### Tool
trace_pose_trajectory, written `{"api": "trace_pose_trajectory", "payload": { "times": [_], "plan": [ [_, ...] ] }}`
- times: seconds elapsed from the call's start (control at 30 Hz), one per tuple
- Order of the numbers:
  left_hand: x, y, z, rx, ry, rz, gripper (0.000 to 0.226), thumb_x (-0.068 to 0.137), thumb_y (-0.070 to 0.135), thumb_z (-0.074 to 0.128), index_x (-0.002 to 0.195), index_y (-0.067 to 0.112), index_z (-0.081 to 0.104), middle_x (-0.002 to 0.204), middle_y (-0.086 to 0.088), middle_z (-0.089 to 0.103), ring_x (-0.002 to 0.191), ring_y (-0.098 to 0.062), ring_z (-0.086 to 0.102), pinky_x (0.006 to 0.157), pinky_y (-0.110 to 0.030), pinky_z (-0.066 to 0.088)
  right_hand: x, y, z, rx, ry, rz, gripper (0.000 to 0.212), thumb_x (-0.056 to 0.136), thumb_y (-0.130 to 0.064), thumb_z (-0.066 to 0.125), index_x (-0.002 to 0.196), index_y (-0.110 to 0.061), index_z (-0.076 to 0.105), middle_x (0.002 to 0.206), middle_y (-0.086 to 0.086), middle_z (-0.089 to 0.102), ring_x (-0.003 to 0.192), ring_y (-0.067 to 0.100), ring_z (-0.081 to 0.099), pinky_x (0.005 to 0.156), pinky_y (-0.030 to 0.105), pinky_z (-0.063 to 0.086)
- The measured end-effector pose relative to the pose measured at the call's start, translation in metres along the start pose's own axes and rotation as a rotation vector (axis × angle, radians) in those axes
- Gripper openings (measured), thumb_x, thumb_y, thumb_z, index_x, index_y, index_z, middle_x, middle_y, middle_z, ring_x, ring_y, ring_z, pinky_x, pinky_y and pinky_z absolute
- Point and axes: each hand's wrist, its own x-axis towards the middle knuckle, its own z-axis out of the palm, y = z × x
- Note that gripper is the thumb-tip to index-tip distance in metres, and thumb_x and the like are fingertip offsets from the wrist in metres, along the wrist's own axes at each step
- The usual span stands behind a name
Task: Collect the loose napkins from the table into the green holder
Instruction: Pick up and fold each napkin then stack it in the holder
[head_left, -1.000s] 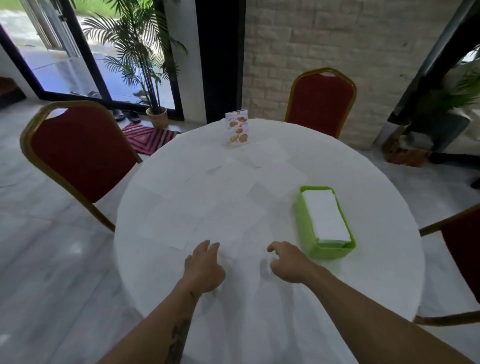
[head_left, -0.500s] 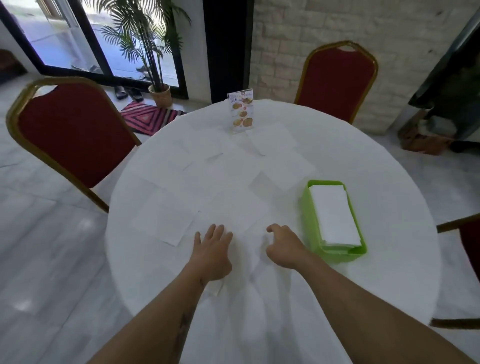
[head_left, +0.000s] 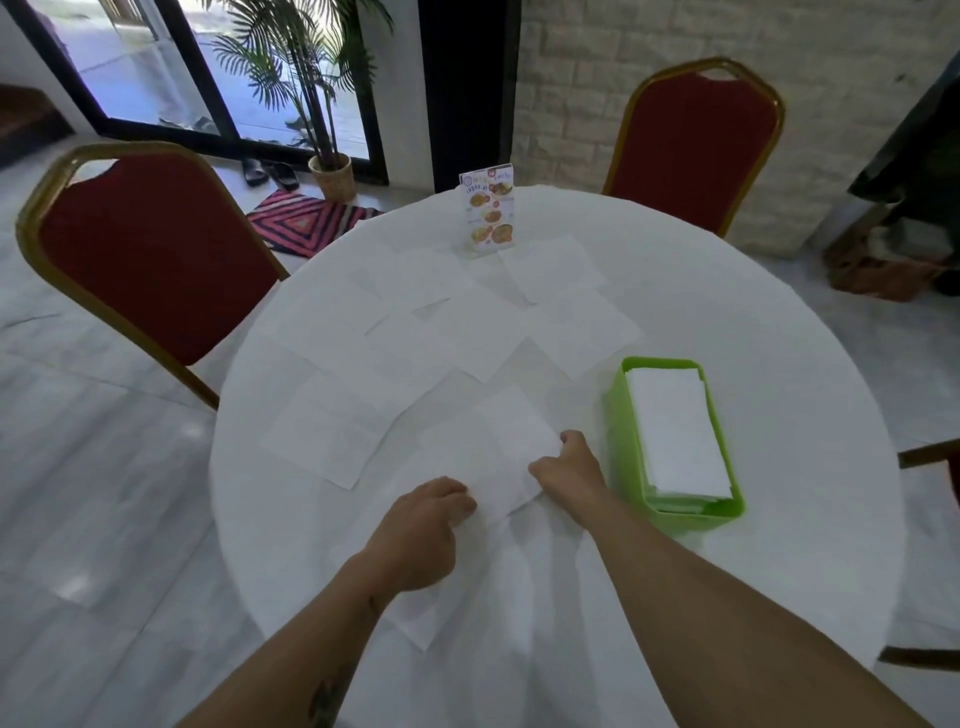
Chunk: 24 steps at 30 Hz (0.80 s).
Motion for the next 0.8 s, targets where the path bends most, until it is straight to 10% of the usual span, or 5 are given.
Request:
{"api": "trace_pose_trajectory", "payload": {
  "times": [0.23, 0.5, 0.8],
  "plan": [
    [-0.009, -0.004, 0.006, -0.029, 0.050, -0.055, 0.050, 0.083, 0.003, 0.041, 0.123, 0.025, 0.061, 0.141, 0.008, 0.046, 0.129, -0.016, 0.042, 0.110, -0.030, 0.036, -0.011, -0.007, 0.007, -0.061, 0.185, -0.295, 0.011, 0.074, -0.005, 0.048, 0.081, -0.010, 0.054, 0.077, 0.000, 0.058, 0.068, 0.020, 0.054, 0.055, 0.028, 0.038],
    [-0.020, -0.011, 0.002, -0.184, 0.181, -0.272, 0.042, 0.085, 0.004, 0.044, 0.117, 0.024, 0.063, 0.124, 0.011, 0.052, 0.112, -0.013, 0.052, 0.098, -0.030, 0.047, -0.037, 0.005, 0.018, -0.810, -0.095, -0.478, 0.050, 0.076, -0.022, 0.058, 0.126, -0.029, 0.054, 0.135, 0.002, 0.038, 0.126, 0.025, 0.036, 0.100, 0.035, 0.036],
    [-0.018, 0.005, -0.001, 0.049, -0.063, -0.173, 0.067, 0.085, 0.012, 0.042, 0.149, 0.025, 0.026, 0.159, 0.002, 0.018, 0.145, -0.022, 0.018, 0.118, -0.036, 0.018, -0.025, 0.012, 0.017, -0.499, -0.024, -0.208, 0.060, 0.086, -0.028, 0.054, 0.142, -0.017, 0.035, 0.143, 0.011, 0.037, 0.131, 0.032, 0.036, 0.104, 0.042, 0.037]
  ]
}}
